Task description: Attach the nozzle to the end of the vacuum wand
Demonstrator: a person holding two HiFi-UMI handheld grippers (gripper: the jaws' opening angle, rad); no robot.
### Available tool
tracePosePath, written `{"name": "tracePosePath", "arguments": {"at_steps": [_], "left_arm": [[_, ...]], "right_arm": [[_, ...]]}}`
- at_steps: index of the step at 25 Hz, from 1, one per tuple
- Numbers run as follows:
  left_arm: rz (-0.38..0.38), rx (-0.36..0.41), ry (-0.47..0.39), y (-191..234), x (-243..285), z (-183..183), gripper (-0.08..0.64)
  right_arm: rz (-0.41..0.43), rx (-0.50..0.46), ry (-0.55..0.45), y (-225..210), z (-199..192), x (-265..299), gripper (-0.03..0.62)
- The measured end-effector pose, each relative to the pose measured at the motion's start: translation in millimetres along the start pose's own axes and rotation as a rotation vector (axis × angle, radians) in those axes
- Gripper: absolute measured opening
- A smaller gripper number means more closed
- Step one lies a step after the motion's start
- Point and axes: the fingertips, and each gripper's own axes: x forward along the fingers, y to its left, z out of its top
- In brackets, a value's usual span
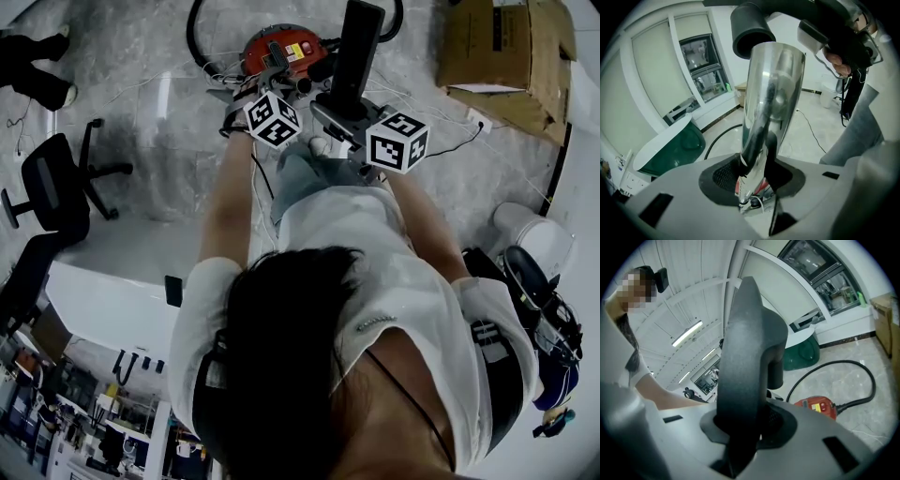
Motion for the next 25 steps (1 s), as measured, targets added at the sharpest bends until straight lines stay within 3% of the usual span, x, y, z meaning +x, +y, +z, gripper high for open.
{"name": "tracePosePath", "arguments": {"at_steps": [13,17,25], "left_arm": [[0.03,-0.119,-0.08,46,-25,1,0.155],[0.047,-0.191,-0.116,65,-38,-1,0.155],[-0.023,-0.313,-0.187,84,-64,-1,0.166]], "right_arm": [[0.038,-0.04,-0.035,18,28,32,0.088],[0.055,-0.048,-0.043,26,34,42,0.089],[0.088,-0.081,-0.074,40,50,50,0.089]]}}
